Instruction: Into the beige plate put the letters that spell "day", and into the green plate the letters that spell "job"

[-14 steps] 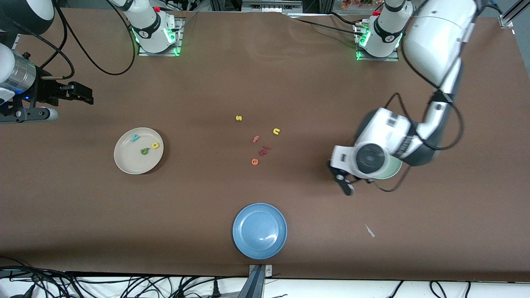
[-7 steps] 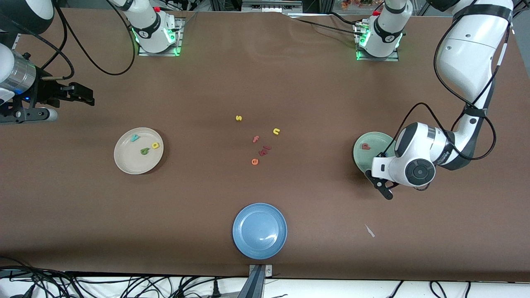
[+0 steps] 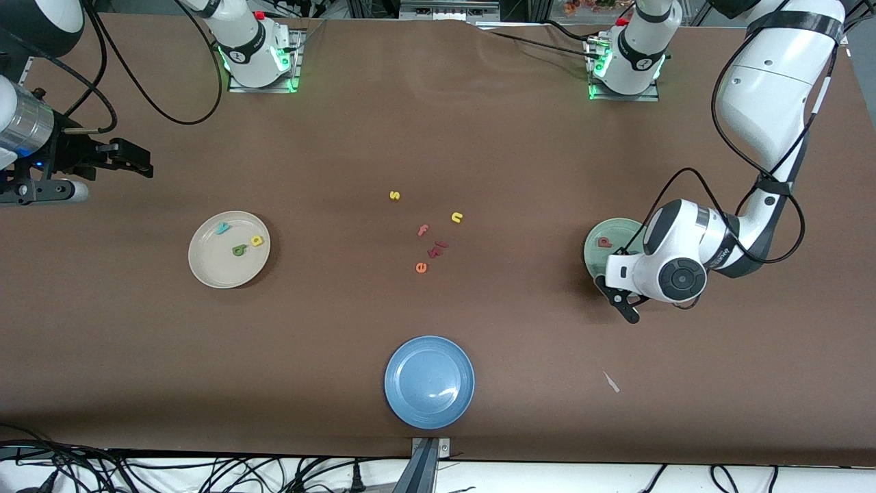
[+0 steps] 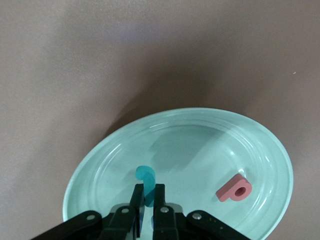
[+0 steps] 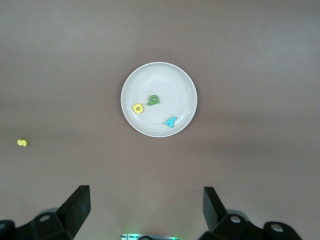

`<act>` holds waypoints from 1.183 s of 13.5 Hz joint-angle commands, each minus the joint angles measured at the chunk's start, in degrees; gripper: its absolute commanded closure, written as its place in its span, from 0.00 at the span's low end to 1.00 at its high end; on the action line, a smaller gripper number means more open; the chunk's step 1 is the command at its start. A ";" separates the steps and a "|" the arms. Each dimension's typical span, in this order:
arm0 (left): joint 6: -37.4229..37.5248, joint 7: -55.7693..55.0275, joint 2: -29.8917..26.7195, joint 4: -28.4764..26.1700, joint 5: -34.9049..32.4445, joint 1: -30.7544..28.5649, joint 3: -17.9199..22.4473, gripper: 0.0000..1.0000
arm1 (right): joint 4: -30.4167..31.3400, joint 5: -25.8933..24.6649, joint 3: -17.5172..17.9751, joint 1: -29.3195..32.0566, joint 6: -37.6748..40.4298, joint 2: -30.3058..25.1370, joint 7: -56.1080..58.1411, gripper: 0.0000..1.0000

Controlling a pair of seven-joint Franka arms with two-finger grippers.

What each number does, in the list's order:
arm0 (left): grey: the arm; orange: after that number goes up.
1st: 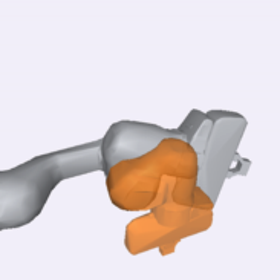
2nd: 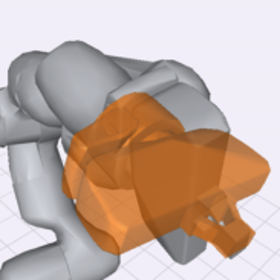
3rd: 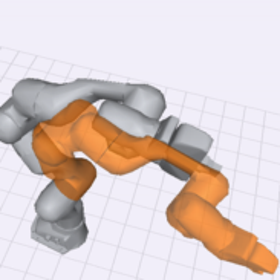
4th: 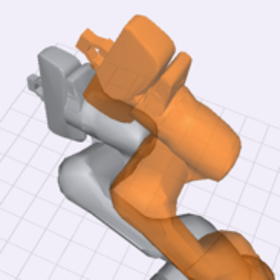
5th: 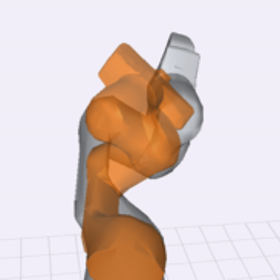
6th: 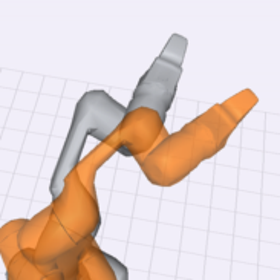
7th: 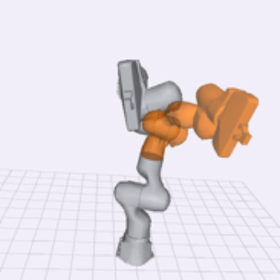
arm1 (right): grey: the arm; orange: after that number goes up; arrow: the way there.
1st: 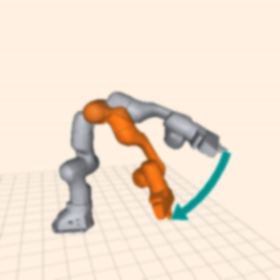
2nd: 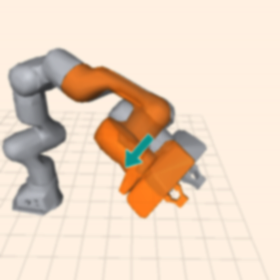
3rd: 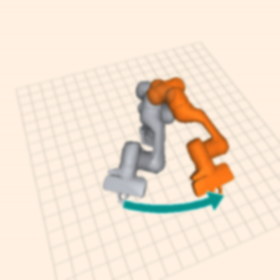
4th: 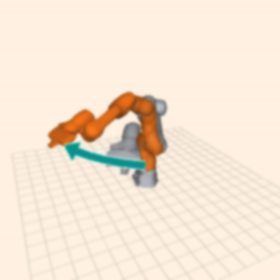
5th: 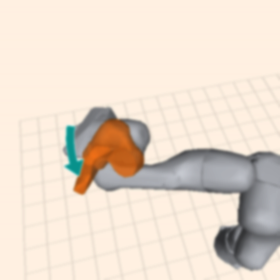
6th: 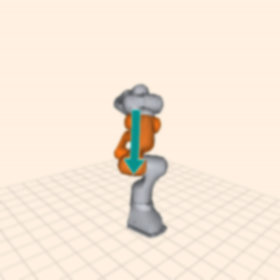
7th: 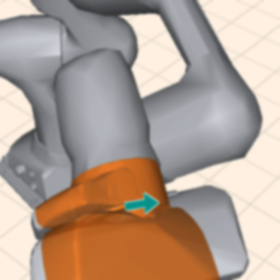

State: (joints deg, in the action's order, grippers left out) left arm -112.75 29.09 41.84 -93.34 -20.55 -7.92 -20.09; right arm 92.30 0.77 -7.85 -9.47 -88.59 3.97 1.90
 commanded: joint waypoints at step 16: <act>26.45 -25.40 -19.31 16.17 5.87 0.10 -8.76 0.00 | -0.01 0.81 -0.15 0.77 -2.38 0.34 0.21 0.00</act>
State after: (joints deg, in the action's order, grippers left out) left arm -87.16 4.50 27.82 -76.19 -16.49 -7.94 -31.66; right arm 92.30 1.05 -8.06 -9.11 -90.76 4.43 1.91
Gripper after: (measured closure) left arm 0.000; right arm 0.000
